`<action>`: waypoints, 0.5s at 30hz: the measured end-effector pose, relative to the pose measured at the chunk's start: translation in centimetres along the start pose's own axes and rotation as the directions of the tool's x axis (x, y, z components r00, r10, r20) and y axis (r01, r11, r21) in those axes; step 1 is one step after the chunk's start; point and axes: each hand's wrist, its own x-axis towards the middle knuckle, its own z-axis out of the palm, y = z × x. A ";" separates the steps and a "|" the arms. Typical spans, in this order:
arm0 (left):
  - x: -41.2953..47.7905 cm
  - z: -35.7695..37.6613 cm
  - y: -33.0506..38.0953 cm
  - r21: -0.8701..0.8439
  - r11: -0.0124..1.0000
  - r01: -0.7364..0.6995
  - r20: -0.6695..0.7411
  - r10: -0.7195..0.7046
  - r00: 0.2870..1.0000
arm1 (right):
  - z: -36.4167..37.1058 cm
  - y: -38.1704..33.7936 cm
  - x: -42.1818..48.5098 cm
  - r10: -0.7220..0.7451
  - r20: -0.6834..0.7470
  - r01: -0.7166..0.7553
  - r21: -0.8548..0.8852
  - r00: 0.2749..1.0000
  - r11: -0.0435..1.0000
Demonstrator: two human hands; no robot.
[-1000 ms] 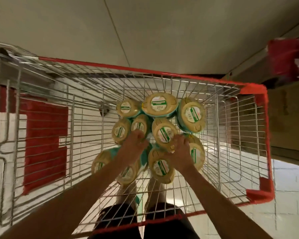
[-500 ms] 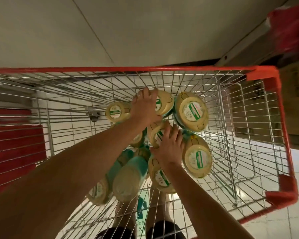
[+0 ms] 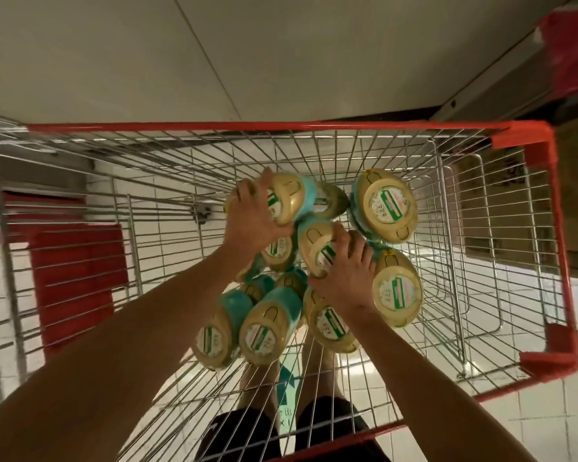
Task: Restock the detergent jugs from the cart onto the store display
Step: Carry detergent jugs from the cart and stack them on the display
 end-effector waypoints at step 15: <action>-20.6 -15.0 -1.7 -0.204 0.974 0.095 -0.087 -0.114 0.990 | -13.5 -3.9 -14.6 -0.063 -0.163 0.086 0.137 0.985 0.987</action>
